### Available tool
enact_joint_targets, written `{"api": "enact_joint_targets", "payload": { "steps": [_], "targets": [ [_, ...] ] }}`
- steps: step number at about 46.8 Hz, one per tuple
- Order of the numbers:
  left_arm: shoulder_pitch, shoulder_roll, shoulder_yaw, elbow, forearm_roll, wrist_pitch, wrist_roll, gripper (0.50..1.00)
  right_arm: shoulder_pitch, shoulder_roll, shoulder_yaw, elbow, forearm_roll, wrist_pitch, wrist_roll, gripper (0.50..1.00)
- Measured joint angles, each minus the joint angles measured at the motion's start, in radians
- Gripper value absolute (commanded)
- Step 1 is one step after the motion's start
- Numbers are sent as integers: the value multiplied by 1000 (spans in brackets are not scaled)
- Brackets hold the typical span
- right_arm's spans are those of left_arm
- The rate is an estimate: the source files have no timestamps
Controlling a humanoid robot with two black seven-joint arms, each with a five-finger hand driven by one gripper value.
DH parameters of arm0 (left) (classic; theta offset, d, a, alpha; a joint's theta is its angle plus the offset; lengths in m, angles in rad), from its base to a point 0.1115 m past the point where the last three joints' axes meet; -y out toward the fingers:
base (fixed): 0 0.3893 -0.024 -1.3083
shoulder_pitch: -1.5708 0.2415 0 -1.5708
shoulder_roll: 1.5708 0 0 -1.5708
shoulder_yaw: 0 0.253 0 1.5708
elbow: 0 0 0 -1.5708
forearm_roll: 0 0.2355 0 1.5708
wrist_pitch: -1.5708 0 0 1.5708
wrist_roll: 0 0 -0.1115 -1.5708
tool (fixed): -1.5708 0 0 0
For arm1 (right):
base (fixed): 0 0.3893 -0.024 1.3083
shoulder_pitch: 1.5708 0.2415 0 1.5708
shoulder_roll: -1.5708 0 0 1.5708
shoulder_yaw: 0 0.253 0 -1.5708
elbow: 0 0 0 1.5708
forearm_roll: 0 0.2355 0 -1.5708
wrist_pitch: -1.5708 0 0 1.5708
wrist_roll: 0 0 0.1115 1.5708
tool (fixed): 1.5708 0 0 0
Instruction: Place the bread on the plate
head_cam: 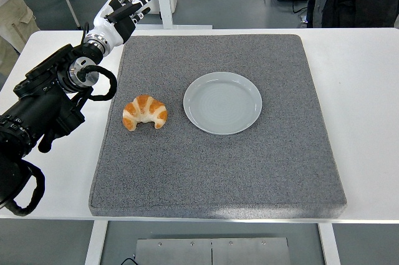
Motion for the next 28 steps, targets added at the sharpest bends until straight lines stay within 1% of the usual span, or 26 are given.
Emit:
{"api": "enact_joint_targets", "payload": {
  "steps": [6,10,16,22,28],
  "targets": [
    [-6,-1,42,-9,1,3,14,986,0,0,0,0,0,0,0,1000],
    [-8,7,64,-37,1,8,15,986,0,0,0,0,0,0,0,1000],
    [-9,52,118,-89,2,19,16,984,0,0,0,0,0,0,0,1000],
    [-8,99,146,-179,2,65,15,984,0,0,0,0,0,0,0,1000],
    [-2,167,149,-305,14,117,14,984,0,0,0,0,0,0,0,1000]
  ]
}}
